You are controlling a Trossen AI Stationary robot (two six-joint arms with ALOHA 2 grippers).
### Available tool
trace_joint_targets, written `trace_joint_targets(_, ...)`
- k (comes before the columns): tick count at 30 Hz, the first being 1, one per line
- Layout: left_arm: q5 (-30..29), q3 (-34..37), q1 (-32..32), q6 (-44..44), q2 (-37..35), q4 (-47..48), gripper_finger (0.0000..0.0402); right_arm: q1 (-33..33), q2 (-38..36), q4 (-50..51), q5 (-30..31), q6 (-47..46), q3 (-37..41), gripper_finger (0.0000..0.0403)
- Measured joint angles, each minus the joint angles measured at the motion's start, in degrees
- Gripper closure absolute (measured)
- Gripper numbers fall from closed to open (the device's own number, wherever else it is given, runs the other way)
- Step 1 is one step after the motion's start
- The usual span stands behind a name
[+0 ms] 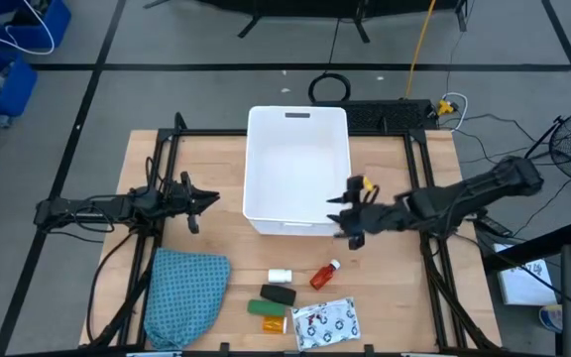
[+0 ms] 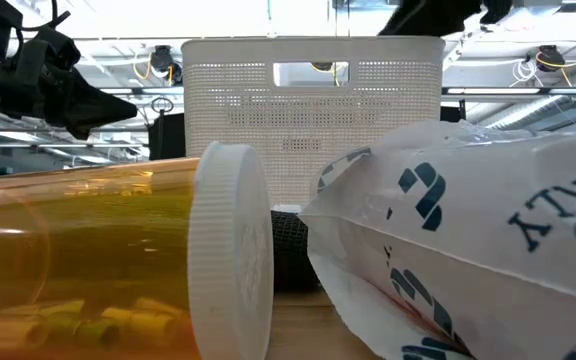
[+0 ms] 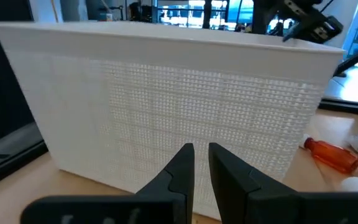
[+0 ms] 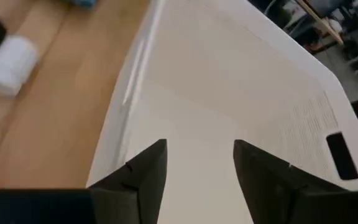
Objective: Pick & place medical supplies in basket/bin
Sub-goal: Adjust the white bin
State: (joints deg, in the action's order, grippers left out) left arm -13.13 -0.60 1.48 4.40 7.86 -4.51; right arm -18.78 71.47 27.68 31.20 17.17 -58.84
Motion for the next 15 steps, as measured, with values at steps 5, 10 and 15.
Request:
trace_joint_targets(5, 0.02, 0.0, 0.0, 0.35, 0.0, 0.09, 0.035, -6.69, 2.69, -6.37, -2.05, 3.44, 0.18, 0.021)
trace_joint_targets(10, 0.04, 0.0, 0.0, 0.63, 0.0, 0.11, 0.035, -8.35, 0.99, -4.55, 4.11, 2.17, 0.6, 0.019)
trace_joint_targets(15, 0.07, 0.0, 0.0, 3.88, 0.0, -0.17, 0.035, -4.58, -3.69, -4.57, 2.42, -2.52, 0.49, 0.0162)
